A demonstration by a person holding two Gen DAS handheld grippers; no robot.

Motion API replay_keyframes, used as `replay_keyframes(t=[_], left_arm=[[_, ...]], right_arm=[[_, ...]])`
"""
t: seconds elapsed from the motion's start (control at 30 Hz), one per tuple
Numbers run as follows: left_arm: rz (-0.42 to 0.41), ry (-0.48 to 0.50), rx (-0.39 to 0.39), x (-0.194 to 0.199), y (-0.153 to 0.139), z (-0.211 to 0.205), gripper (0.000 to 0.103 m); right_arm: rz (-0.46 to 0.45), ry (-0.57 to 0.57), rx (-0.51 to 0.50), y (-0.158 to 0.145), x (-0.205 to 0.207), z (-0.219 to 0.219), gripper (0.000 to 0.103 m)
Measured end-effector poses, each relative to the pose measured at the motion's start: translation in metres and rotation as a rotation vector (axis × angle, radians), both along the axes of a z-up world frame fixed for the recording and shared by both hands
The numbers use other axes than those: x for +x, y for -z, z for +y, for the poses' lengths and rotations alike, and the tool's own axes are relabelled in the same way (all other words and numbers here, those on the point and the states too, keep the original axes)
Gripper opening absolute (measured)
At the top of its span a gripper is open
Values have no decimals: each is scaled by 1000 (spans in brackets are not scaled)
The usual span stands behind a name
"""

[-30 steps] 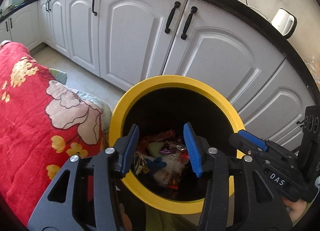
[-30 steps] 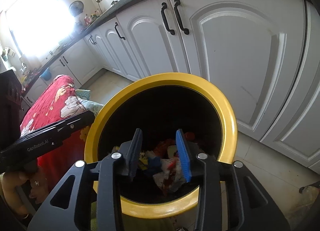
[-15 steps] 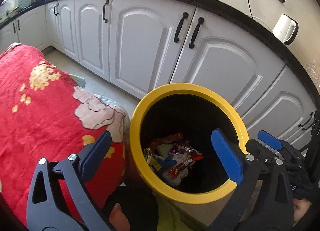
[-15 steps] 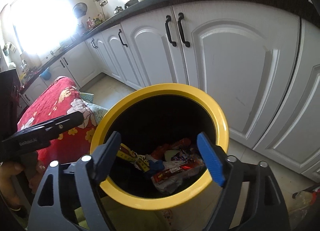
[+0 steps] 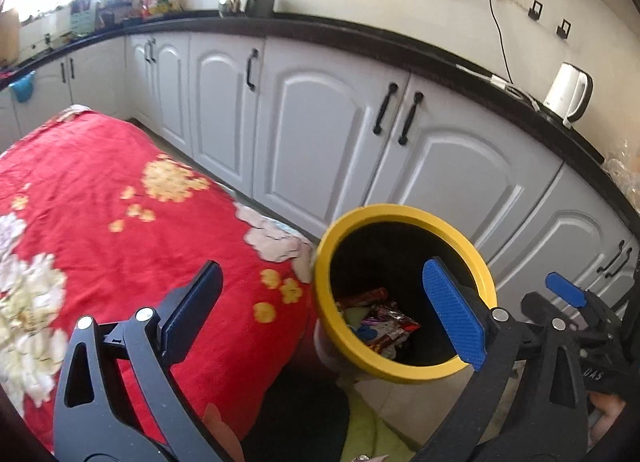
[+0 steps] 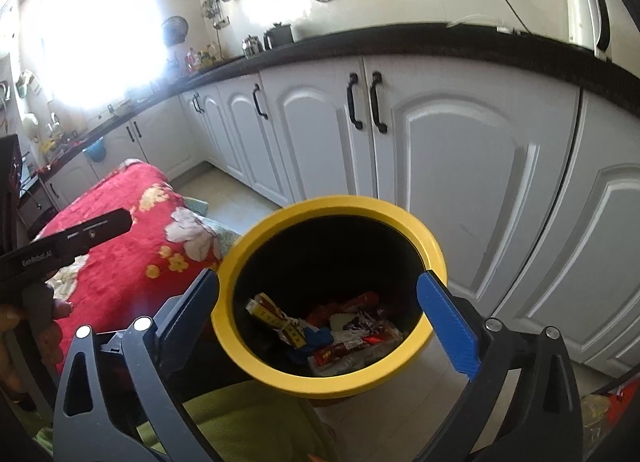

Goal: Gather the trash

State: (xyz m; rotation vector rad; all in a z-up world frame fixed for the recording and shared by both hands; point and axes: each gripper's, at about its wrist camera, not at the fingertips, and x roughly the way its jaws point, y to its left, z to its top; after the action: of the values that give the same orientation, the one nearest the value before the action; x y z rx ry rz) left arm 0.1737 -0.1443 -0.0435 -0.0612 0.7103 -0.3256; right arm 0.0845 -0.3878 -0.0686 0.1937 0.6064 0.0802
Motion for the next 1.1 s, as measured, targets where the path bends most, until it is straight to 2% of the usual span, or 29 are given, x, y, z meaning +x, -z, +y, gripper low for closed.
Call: replay_keyframes(t=[0.33,0.6,0.97,1.1], left_arm=[[-66,-56,1,-39,-17,39,92],[-162,-94,24,-72,-28,59,92],[-301,-145,55,-117,-27,69,92],[-347,-171,72,-126,-25,70,92]], right_arm=[[-131,-25,-74,-27,-29,36,97],[-264,-40,-123,-37,-58,65,97],[-479,-9,-141,-41,-101,91,97],[-526,7,-126,-42,-113,93,97]])
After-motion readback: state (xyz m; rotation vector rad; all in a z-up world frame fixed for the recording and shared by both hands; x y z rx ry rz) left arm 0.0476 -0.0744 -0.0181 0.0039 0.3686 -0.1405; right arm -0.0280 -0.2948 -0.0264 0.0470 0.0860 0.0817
